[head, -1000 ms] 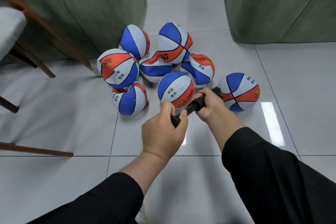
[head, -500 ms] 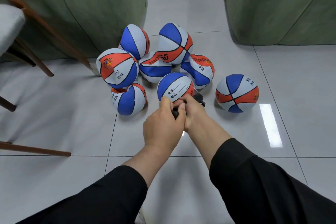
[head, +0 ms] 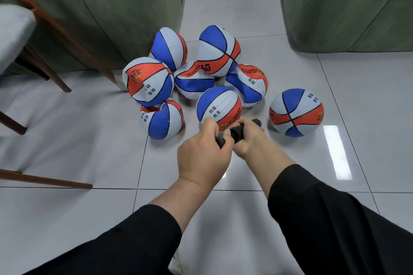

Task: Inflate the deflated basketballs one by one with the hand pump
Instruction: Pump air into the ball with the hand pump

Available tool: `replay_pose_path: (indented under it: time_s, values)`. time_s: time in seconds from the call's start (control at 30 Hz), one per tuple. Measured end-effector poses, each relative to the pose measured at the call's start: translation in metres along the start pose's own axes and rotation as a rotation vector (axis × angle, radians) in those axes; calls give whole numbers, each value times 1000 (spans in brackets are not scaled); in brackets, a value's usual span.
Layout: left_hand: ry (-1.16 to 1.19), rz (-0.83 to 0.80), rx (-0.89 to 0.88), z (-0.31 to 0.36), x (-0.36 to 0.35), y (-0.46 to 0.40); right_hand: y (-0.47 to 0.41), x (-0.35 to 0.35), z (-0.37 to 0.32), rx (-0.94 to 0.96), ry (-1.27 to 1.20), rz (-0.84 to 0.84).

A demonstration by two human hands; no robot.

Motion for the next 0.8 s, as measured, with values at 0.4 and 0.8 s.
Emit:
replay_pose_path:
  time_s: [0.4,0.8]
  values:
    - [-72,-305,253,-13,-15,6,23,-14,13,126,249,26]
    - [-248,-304,181,-53,-39,-80,1,64,-24,395,982,155]
Point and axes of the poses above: each hand's wrist, its own y-axis away from the middle knuckle, its own x-axis out of the back of the hand, z = x × y, the point moved 2 cm from there along -y, towards the middle knuckle, and after that the axes turned 2 degrees about x, right-handed, at the moved point
